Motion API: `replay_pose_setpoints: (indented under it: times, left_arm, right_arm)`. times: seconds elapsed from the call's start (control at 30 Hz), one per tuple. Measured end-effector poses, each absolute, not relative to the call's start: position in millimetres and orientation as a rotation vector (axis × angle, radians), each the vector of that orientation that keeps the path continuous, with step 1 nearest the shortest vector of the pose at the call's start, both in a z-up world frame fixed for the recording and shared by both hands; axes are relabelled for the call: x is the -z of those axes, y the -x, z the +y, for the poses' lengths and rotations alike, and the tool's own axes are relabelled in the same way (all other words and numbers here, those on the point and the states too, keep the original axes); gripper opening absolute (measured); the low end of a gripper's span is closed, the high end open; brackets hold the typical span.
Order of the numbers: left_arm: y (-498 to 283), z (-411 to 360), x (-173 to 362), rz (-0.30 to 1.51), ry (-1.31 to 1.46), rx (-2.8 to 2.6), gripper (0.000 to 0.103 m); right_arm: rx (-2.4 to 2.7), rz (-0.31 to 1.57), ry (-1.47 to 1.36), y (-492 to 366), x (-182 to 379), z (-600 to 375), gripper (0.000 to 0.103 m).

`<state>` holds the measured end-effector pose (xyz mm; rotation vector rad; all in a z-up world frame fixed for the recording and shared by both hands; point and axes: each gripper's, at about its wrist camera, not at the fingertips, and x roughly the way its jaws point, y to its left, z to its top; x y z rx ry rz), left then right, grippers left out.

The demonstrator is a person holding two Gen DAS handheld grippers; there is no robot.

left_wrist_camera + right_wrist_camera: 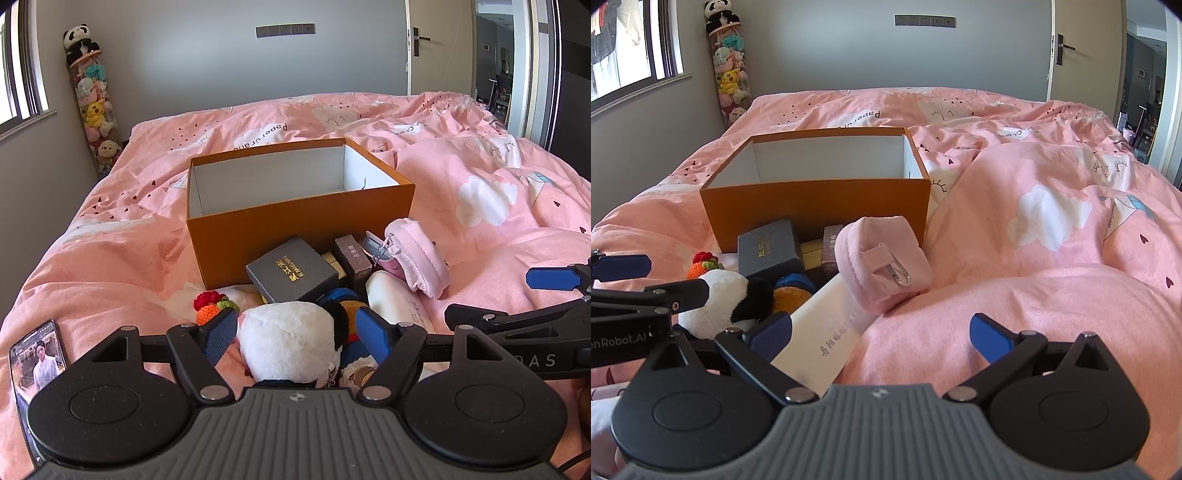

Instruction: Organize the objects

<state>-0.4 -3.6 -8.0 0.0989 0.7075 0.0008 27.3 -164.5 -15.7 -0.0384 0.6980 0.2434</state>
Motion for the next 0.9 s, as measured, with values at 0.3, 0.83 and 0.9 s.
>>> replay_pose_setpoints:
  times: [0.3, 0.83, 0.9]
  left_arm:
    - [-0.1, -3.6, 9.3, 0.714, -0.095, 0.0, 0.086]
    - [-3.5, -0.2, 14.1, 0.748, -0.067, 0.038, 0.08]
    - [-4.9, 1.1, 15.9, 0.757, -0.051, 0.057, 0.078]
  right_arm:
    - [-0.243, 0.7, 0.038, -27.2, 16.1, -164.4, 0.102]
    - [-0.242, 0.727, 0.039, -30.8, 19.4, -163.7, 0.102]
    - [-0.243, 0.732, 0.041, -32.4, 19.4, -164.1, 0.102]
